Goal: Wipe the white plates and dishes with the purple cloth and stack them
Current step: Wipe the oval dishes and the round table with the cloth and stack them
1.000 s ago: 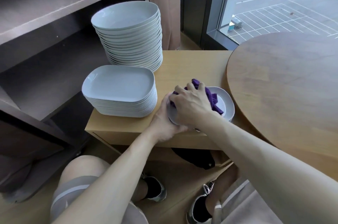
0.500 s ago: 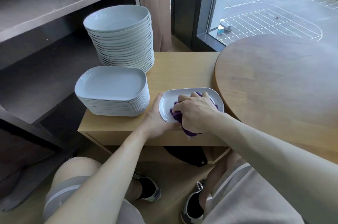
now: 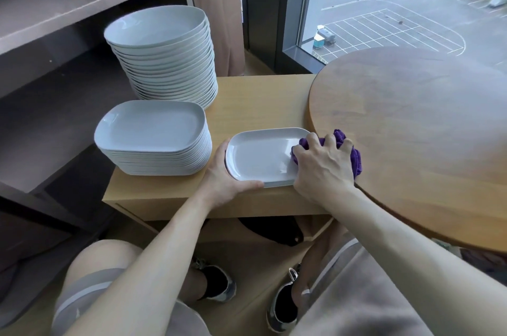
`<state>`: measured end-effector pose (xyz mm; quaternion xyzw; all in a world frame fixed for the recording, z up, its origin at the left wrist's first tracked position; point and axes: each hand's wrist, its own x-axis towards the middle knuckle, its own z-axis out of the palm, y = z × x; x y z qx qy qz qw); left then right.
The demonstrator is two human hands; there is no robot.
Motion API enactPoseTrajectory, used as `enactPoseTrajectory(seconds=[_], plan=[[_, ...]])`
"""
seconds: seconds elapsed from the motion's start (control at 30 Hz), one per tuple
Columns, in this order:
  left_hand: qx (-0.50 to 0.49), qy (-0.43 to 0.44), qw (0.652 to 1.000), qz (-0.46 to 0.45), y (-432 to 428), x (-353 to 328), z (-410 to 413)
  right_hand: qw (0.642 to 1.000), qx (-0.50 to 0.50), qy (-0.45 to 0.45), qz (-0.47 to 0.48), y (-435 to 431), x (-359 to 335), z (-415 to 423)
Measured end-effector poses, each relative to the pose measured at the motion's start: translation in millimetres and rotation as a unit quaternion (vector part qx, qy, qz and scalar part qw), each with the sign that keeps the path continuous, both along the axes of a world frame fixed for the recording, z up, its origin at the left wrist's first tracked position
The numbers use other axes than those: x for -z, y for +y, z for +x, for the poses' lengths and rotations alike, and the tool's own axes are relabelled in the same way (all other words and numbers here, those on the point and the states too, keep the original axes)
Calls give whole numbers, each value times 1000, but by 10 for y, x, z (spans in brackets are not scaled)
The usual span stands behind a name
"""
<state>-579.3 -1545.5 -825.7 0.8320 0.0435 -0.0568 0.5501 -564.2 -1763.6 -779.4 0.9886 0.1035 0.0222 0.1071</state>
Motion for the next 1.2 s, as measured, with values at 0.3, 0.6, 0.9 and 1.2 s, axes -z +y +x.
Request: enactPoseTrajectory(seconds=[0.3,0.6,0.9,1.2], plan=[[-13,-7,1000,-10,-40,-71,-19,1000,8,-16,26,-4,39,-34],[-38,5,998,-49,-35,-87,-7,998,-6,-17,62,2,61,-45],[-39,-30,998,-25,-74,-321,-46,995,-2,-6,101,21,57,-49],[-88,-45,995,-1,-137,-550,-219,992,-40,2,116,-54,4,-134]])
